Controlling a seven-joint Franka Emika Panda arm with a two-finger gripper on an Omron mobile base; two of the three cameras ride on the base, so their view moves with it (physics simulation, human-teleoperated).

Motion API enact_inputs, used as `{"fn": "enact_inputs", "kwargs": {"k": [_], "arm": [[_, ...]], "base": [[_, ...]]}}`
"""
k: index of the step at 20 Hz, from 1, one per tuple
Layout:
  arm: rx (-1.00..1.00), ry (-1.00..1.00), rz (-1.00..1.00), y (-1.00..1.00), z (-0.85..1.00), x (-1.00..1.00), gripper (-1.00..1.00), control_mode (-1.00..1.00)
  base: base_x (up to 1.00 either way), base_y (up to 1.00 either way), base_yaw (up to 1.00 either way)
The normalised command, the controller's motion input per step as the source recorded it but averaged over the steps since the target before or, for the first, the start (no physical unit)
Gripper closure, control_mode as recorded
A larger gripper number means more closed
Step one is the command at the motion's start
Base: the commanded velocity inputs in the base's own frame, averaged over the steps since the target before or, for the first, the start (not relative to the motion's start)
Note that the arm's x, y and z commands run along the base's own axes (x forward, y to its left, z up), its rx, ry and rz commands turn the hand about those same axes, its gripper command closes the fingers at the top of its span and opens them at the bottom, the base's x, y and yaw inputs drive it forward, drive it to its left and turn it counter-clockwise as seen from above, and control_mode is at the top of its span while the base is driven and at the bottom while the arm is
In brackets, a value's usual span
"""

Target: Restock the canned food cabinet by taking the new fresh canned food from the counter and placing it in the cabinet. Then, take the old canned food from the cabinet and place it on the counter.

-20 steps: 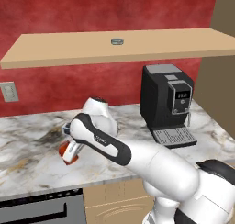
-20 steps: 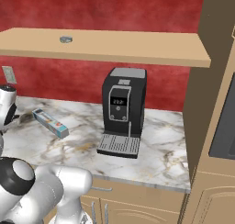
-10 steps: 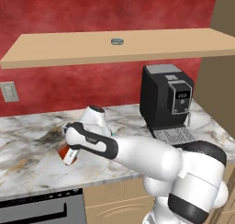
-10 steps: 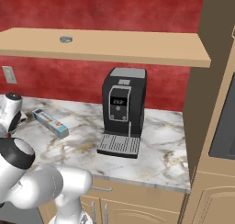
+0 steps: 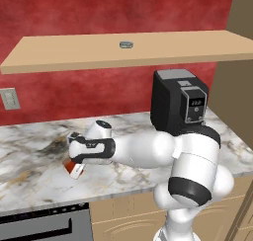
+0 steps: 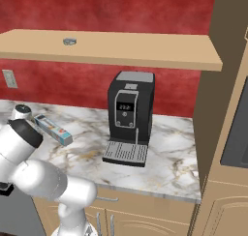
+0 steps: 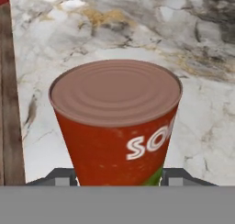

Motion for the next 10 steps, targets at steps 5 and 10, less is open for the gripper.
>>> {"fn": "enact_inputs", "kwargs": {"k": [5, 10], "arm": [[0.08, -0.08, 0.00, 0.00, -0.40, 0.04, 1.00, -1.00], [0.04, -0.03, 0.00, 0.00, -0.15, 0.02, -1.00, -1.00]], "base": [[0.00, 0.00, 0.00], [0.00, 0.00, 0.00]]}}
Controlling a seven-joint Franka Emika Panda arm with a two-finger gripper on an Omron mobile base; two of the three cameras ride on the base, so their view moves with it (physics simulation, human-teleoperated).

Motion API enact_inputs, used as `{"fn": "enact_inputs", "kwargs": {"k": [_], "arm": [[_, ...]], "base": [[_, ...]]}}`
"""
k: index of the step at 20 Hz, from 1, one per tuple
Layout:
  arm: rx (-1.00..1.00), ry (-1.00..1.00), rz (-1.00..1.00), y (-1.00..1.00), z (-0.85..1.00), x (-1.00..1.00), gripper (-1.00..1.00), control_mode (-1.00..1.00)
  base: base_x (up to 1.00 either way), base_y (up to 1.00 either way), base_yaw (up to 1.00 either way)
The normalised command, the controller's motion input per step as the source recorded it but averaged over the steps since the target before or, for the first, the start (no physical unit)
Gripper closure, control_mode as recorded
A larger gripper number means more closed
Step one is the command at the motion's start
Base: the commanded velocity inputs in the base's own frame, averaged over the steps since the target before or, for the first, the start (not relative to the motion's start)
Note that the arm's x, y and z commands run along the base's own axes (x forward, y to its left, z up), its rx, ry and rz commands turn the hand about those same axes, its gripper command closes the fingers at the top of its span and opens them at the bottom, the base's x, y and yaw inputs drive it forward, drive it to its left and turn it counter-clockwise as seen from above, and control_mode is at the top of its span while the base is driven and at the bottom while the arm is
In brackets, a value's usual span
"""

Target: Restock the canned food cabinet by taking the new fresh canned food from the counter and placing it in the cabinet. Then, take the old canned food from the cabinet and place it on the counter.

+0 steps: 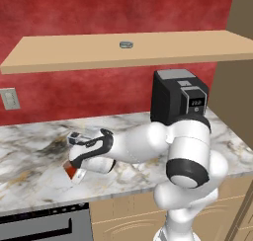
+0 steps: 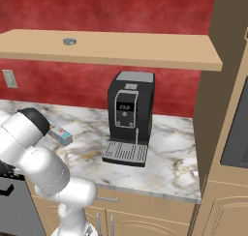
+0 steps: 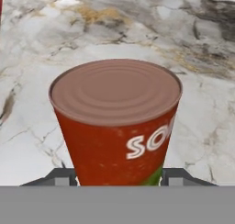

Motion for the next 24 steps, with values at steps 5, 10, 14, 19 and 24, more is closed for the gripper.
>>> {"fn": "enact_inputs", "kwargs": {"k": [5, 10, 14, 19, 24], "arm": [[0.01, 0.00, 0.00, 0.00, 0.02, 0.00, -1.00, -1.00], [0.05, 0.00, 0.00, 0.00, 0.26, 0.00, -1.00, -1.00], [0.06, 0.00, 0.00, 0.00, 0.53, 0.00, -1.00, -1.00], [0.07, -0.01, 0.00, 0.00, 0.83, -0.07, -1.00, -1.00], [0.08, -0.01, -0.03, -0.28, 0.91, -0.68, -1.00, -1.00]], "base": [[0.00, 0.00, 0.00], [0.00, 0.00, 0.00], [0.00, 0.00, 0.00], [0.00, 0.00, 0.00], [0.00, 0.00, 0.00]]}}
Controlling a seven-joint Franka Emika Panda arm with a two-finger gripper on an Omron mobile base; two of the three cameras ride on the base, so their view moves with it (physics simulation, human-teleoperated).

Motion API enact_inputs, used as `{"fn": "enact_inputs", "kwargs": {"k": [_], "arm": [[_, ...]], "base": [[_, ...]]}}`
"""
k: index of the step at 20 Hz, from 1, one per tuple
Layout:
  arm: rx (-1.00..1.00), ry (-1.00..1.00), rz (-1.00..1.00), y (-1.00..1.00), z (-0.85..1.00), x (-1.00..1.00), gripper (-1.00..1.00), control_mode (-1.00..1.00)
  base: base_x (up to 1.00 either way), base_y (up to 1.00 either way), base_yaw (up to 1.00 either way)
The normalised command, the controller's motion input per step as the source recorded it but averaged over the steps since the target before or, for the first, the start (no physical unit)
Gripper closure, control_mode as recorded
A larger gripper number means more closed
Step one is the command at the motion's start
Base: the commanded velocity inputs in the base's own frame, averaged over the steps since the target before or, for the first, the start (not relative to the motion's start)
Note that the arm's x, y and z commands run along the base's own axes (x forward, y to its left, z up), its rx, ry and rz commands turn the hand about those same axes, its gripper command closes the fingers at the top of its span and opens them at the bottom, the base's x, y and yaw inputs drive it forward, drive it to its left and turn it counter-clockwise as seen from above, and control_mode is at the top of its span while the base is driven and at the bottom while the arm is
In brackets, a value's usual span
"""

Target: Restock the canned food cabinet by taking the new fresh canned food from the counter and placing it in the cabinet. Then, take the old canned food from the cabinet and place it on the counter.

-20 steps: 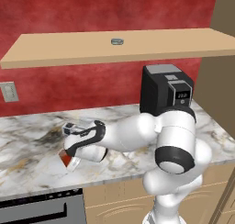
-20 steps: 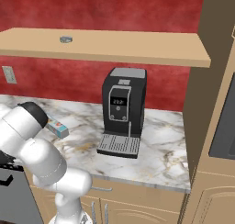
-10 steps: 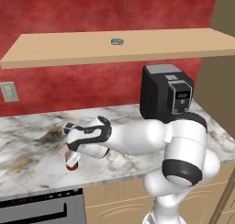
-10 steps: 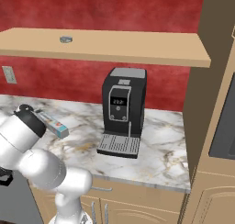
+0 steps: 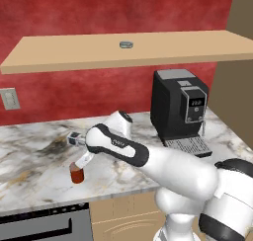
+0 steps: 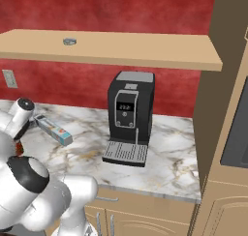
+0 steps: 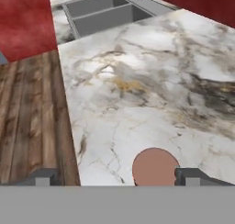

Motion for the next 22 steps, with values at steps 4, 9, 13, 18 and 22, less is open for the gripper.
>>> {"fn": "enact_inputs", "kwargs": {"k": [4, 9, 13, 18, 22], "arm": [[0.10, -0.04, -0.08, -0.62, 0.85, -1.00, -1.00, -1.00], [0.10, -0.07, -0.14, -0.76, 0.78, -1.00, -1.00, -1.00], [0.08, -0.08, -0.17, -0.81, 0.77, -1.00, -1.00, -1.00], [0.04, -0.12, -0.22, -0.68, 0.88, -1.00, -1.00, -1.00], [0.01, -0.18, -0.20, -0.44, 0.98, -0.98, -1.00, -1.00]], "base": [[0.00, 0.00, 0.00], [0.00, 0.00, 0.00], [0.00, 0.00, 0.00], [0.00, 0.00, 0.00], [0.00, 0.00, 0.00]]}}
